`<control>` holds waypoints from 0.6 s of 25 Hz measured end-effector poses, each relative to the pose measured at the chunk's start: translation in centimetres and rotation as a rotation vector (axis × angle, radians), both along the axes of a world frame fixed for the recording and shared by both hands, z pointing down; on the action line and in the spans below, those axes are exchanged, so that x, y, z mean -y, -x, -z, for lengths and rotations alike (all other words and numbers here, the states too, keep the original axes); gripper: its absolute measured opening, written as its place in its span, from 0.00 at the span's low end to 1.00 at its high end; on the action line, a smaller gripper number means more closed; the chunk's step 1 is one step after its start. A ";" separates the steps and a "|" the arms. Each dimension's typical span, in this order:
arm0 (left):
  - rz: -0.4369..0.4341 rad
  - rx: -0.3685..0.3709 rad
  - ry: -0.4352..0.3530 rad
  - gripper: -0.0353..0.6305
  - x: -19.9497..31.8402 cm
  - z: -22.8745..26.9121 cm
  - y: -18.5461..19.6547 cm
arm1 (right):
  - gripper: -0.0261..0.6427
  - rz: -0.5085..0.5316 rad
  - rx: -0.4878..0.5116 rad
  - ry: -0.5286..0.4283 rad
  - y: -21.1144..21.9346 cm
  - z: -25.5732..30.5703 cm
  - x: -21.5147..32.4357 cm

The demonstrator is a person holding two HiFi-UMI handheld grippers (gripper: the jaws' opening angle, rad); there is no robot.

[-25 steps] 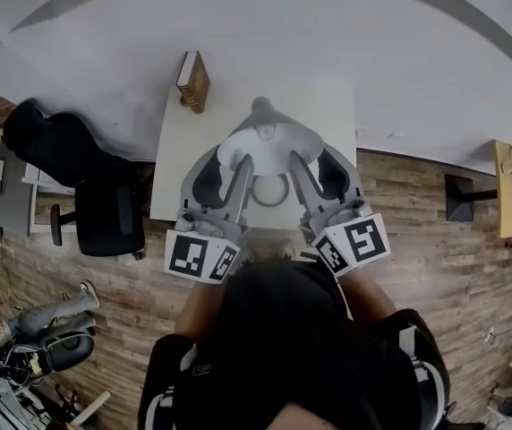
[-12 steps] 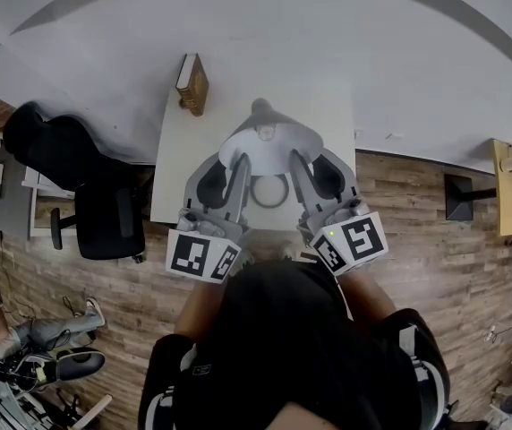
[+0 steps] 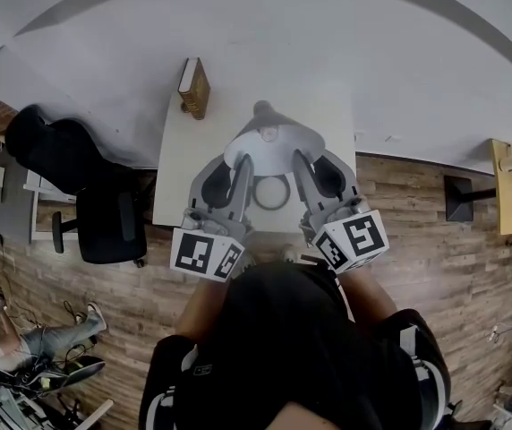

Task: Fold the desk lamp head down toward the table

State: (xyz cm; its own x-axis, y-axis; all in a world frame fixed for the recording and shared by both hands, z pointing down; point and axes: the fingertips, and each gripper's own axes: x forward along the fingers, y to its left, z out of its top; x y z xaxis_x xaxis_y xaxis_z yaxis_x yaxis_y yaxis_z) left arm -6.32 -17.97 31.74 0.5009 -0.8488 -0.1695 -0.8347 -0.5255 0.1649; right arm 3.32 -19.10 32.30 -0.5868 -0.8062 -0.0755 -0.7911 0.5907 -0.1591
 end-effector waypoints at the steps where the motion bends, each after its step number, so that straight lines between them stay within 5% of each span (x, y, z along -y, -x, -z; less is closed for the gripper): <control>1: -0.001 0.000 0.001 0.18 -0.1 0.0 0.0 | 0.14 -0.002 -0.003 0.000 0.0 0.0 -0.1; 15: -0.015 0.004 0.018 0.17 -0.5 -1.0 0.0 | 0.14 -0.030 -0.013 0.019 -0.4 -1.1 -0.5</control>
